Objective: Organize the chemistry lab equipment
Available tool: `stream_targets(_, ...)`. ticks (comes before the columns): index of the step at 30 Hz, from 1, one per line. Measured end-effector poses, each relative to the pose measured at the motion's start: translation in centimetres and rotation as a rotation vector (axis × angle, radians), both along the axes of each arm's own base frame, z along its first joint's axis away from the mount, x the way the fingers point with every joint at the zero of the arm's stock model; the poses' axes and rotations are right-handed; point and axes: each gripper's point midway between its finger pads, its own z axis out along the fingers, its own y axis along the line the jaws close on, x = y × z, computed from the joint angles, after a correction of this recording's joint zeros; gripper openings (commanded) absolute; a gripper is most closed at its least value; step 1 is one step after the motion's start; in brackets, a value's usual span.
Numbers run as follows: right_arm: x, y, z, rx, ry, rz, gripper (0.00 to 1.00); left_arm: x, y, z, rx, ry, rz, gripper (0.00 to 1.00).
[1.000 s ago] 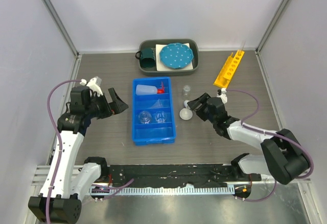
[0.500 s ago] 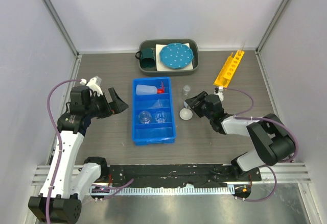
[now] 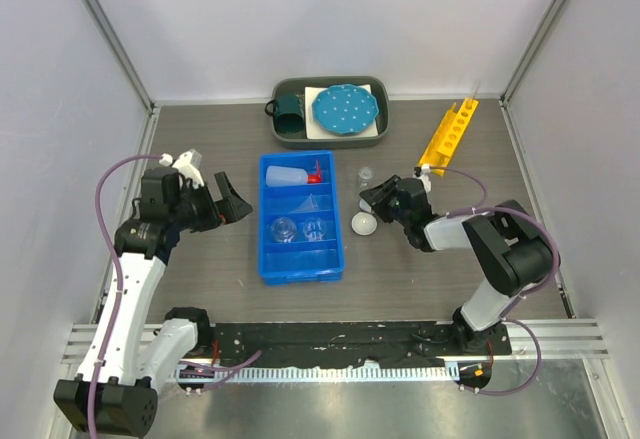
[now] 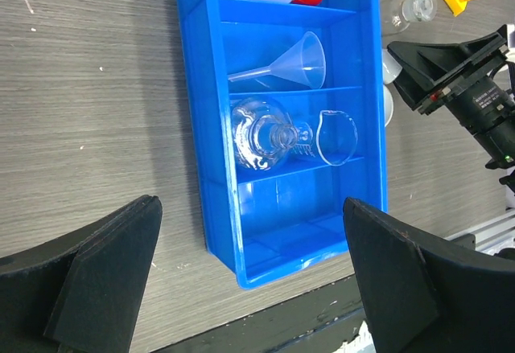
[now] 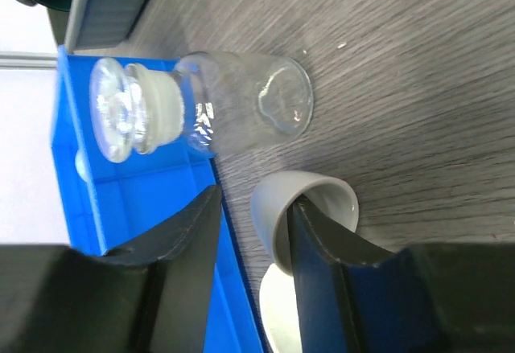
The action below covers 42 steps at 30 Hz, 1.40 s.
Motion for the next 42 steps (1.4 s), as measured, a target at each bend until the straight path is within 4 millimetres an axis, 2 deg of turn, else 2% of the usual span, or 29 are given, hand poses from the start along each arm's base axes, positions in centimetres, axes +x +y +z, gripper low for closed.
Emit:
stream_targets(3,0.0,0.1,-0.8,-0.006,0.017,0.007,0.19,0.0,0.0,-0.1,0.011,0.000,-0.001,1.00)
stream_targets(4,0.0,0.2,-1.1,-0.007,0.023,0.009,0.04,0.0,0.0,-0.1,0.018,-0.002,-0.004,1.00)
stream_targets(5,0.0,0.3,-1.1,-0.003,0.023,0.011,0.01,0.0,0.1,-0.2,0.022,-0.003,-0.005,1.00)
stream_targets(9,0.7,0.6,-0.4,-0.019,0.002,0.027,0.01,0.0,0.1,-0.3,0.033,-0.005,-0.007,1.00)
stream_targets(13,0.4,0.1,0.1,-0.103,0.006,0.044,0.01,0.0,0.1,-0.3,0.040,-0.006,-0.006,1.00)
stream_targets(16,0.4,0.0,2.7,-0.193,-0.033,0.070,0.01,0.0,0.0,-0.3,0.041,-0.005,-0.009,1.00)
stream_targets(19,1.1,0.9,7.3,-0.275,-0.113,0.118,0.01,0.0,0.1,-0.4,0.043,-0.004,-0.007,1.00)
stream_targets(24,2.7,5.3,16.0,-0.386,-0.250,0.250,0.01,0.1,0.3,-0.5,0.052,-0.004,0.004,1.00)
stream_targets(27,3.0,8.8,18.5,-0.443,-0.288,0.343,0.01,0.2,0.4,-0.5,0.057,-0.003,0.010,1.00)
stream_targets(28,3.1,10.0,18.7,-0.465,-0.290,0.378,0.01,0.2,0.4,-0.5,0.057,-0.003,0.010,1.00)
stream_targets(31,2.9,13.7,17.1,-0.551,-0.256,0.490,0.01,0.1,0.4,-0.6,0.059,0.001,0.011,1.00)
stream_targets(34,2.8,16.5,13.7,-0.665,-0.186,0.589,0.01,0.0,0.5,-0.7,0.062,0.005,0.014,1.00)
stream_targets(36,2.4,17.9,10.7,-0.756,-0.134,0.648,0.01,-0.1,0.6,-0.6,0.063,0.004,0.015,1.00)
stream_targets(38,1.4,18.3,7.7,-0.840,-0.074,0.706,0.01,-0.2,0.6,-0.4,0.063,-0.004,0.015,1.00)
stream_targets(40,-0.1,17.8,5.4,-0.910,-0.012,0.754,0.01,-0.3,0.5,-0.2,0.063,-0.013,0.014,1.00)
stream_targets(42,-1.3,17.2,4.4,-0.963,0.026,0.788,0.01,-0.3,0.5,-0.1,0.065,-0.020,0.012,1.00)
